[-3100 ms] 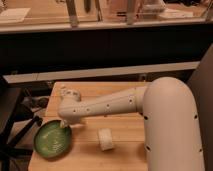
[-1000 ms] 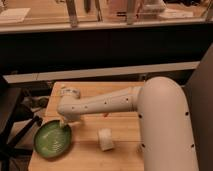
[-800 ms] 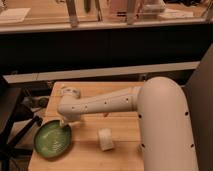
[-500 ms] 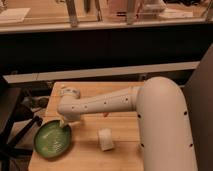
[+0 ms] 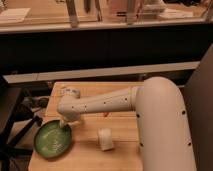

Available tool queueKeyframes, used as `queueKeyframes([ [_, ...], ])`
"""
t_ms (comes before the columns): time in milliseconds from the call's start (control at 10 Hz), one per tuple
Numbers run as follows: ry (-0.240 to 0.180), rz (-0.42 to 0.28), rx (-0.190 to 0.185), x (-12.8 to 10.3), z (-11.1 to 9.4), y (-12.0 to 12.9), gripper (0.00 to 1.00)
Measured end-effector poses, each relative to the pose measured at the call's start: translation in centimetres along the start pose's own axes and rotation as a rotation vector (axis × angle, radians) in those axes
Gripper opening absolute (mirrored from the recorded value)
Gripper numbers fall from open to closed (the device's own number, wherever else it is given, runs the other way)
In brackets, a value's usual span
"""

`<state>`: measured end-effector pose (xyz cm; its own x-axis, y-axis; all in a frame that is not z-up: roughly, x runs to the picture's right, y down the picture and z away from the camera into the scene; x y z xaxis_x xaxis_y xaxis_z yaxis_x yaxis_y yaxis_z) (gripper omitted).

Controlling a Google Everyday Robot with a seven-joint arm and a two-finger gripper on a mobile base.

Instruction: Pick up the ceramic bowl

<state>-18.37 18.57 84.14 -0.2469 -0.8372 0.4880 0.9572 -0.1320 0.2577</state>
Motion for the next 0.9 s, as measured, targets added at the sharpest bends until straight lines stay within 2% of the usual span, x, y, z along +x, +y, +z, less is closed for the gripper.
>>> queueKeyframes([
  [900, -0.006, -0.020, -0.002, 0.28, 0.36, -0.25, 0.80],
])
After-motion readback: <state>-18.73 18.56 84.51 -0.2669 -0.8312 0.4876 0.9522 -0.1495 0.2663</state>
